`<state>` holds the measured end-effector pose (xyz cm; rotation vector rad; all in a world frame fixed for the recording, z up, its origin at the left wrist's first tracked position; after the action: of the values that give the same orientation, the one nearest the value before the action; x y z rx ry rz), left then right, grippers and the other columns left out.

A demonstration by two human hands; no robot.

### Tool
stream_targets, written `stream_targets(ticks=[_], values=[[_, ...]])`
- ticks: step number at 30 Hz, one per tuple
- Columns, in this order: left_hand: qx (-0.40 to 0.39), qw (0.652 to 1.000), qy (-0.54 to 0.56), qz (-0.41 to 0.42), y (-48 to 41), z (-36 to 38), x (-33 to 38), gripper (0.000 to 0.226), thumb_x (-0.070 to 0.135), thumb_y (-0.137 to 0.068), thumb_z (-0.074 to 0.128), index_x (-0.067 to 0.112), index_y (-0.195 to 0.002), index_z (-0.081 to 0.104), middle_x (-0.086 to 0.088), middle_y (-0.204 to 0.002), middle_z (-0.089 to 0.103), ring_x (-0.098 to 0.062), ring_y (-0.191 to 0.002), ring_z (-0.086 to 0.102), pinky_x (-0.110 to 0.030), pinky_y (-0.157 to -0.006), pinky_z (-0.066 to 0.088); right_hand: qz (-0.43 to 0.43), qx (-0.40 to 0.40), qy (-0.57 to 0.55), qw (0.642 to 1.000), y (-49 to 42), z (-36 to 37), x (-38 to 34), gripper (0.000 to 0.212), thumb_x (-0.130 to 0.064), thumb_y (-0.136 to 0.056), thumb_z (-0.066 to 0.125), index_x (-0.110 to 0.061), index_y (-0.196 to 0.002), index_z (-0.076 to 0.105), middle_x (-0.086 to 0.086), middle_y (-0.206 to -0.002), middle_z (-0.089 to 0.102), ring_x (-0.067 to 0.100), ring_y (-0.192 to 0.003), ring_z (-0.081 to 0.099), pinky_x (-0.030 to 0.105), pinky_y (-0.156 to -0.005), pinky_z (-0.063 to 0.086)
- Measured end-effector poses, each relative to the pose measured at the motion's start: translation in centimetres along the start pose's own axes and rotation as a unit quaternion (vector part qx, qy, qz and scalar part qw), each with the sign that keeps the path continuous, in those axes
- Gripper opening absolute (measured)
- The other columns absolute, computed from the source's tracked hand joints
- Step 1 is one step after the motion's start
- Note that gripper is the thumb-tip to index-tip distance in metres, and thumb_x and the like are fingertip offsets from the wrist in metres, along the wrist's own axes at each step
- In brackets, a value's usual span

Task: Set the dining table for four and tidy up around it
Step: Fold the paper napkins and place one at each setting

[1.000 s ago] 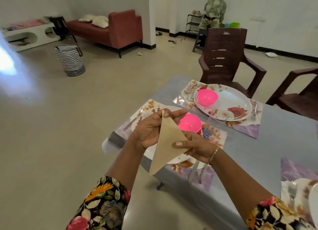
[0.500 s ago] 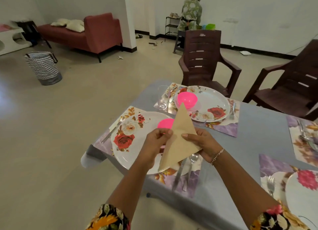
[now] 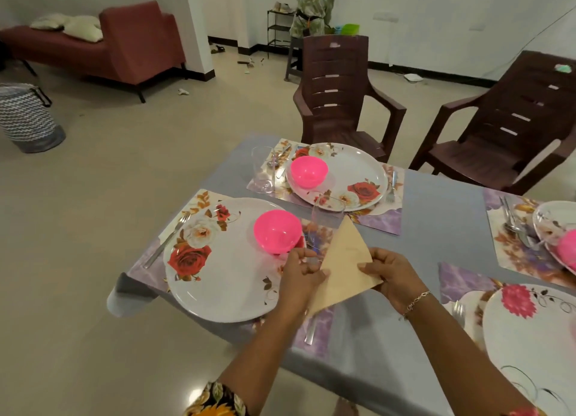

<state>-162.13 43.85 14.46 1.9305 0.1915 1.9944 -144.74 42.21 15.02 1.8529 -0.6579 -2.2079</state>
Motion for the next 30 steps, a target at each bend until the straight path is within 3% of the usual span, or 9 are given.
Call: stream_targets(ticks=[2, 5, 10, 15, 19, 21, 24, 28, 30], values=[[-0.026, 0.998, -0.049, 0.003, -0.2, 1.3, -1.6, 0.034, -0.012, -0.078, 0.060, 0.020, -0.084, 0.051, 0.001, -0.077, 0.051, -0.018, -0.078, 0.050, -0.031, -0.072, 0.042, 0.005, 0.041, 0.026, 0.999, -0.5, -2.0, 0.8, 0.019, 0.013, -0.081, 0.054, -0.004, -0.083, 0.061, 0.003, -0.065, 0.065, 0.016, -0.061, 0.060, 0.023, -0.050, 0.053], [-0.052, 0.991, -0.125, -0.004, -0.7, 3.1, -3.4, 0.036, -0.013, -0.077, 0.059, 0.022, -0.076, 0.053, 0.005, -0.077, 0.052, -0.009, -0.073, 0.049, -0.016, -0.062, 0.039, 0.033, 0.085, 0.068, 0.993, -1.7, -4.4, 2.4, 0.018, 0.014, -0.080, 0.056, -0.003, -0.084, 0.060, 0.009, -0.074, 0.061, 0.018, -0.063, 0.057, 0.023, -0.050, 0.052], [-0.066, 0.967, -0.245, -0.006, -2.0, 5.7, -5.5, 0.027, -0.009, -0.080, 0.059, 0.017, -0.087, 0.054, 0.007, -0.080, 0.052, -0.012, -0.083, 0.051, -0.008, -0.064, 0.036, 0.036, 0.134, 0.165, 0.976, -3.5, -6.6, 4.4, 0.023, 0.014, -0.077, 0.061, 0.000, -0.096, 0.061, 0.009, -0.080, 0.058, 0.025, -0.078, 0.053, 0.028, -0.062, 0.045], [-0.068, 0.943, -0.326, -0.004, -1.8, 6.4, -7.0, 0.023, -0.005, -0.083, 0.060, 0.015, -0.095, 0.058, 0.000, -0.091, 0.055, -0.012, -0.086, 0.053, -0.004, -0.062, 0.035, 0.020, 0.134, 0.279, 0.951, -4.3, -7.2, 5.9, 0.032, 0.004, -0.074, 0.069, -0.004, -0.104, 0.063, 0.009, -0.092, 0.058, 0.021, -0.084, 0.052, 0.026, -0.070, 0.041], [-0.059, 0.932, -0.358, -0.005, -1.6, 6.5, -7.5, 0.021, -0.002, -0.084, 0.060, 0.016, -0.096, 0.058, -0.002, -0.094, 0.058, -0.010, -0.084, 0.054, -0.004, -0.059, 0.036, -0.009, 0.133, 0.336, 0.932, -4.5, -7.2, 5.9, 0.033, -0.001, -0.074, 0.071, -0.005, -0.106, 0.063, 0.007, -0.087, 0.055, 0.017, -0.078, 0.049, 0.021, -0.059, 0.037], [-0.058, 0.922, -0.384, 0.007, -1.5, 6.6, -7.5, 0.021, 0.001, -0.085, 0.061, 0.013, -0.102, 0.060, 0.000, -0.092, 0.056, -0.010, -0.084, 0.053, -0.007, -0.062, 0.035, -0.011, 0.124, 0.416, 0.901, -4.5, -6.8, 5.9, 0.036, -0.006, -0.077, 0.069, -0.006, -0.112, 0.059, 0.006, -0.092, 0.054, 0.018, -0.083, 0.051, 0.023, -0.065, 0.039], [-0.075, 0.894, -0.441, 0.022, -1.3, 6.7, -7.3, 0.026, 0.006, -0.085, 0.062, 0.014, -0.109, 0.058, -0.006, -0.095, 0.056, -0.016, -0.089, 0.056, -0.014, -0.068, 0.035, -0.061, 0.156, 0.587, 0.792, -4.0, -6.0, 5.5, 0.045, -0.009, -0.078, 0.068, -0.010, -0.121, 0.053, 0.013, -0.110, 0.053, 0.030, -0.099, 0.055, 0.033, -0.081, 0.045], [-0.096, 0.854, -0.509, 0.044, -0.9, 7.0, -6.8, 0.035, 0.010, -0.089, 0.057, 0.016, -0.123, 0.050, -0.006, -0.116, 0.053, -0.018, -0.105, 0.055, -0.016, -0.076, 0.036, -0.246, 0.118, 0.672, 0.688, -3.8, -3.3, 5.9, 0.057, 0.004, -0.037, 0.085, -0.006, -0.092, 0.069, 0.014, -0.091, 0.066, 0.031, -0.074, 0.067, 0.033, -0.060, 0.056], [-0.105, 0.825, -0.553, 0.056, -0.7, 7.3, -6.7, 0.040, 0.015, -0.093, 0.053, 0.015, -0.131, 0.043, -0.006, -0.128, 0.049, -0.019, -0.114, 0.052, -0.020, -0.086, 0.039, -0.279, 0.037, 0.691, 0.666, -3.9, -2.1, 7.0, 0.058, -0.006, -0.037, 0.090, -0.006, -0.092, 0.070, 0.016, -0.097, 0.069, 0.031, -0.079, 0.069, 0.034, -0.063, 0.057]])
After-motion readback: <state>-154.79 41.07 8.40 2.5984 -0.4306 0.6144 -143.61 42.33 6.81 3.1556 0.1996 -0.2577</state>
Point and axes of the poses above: each hand's wrist, its own y-axis away from the middle knuckle, its own z-axis out of the palm, x = y × z, the point moved 4 cm from there along -y, towards the middle knuckle
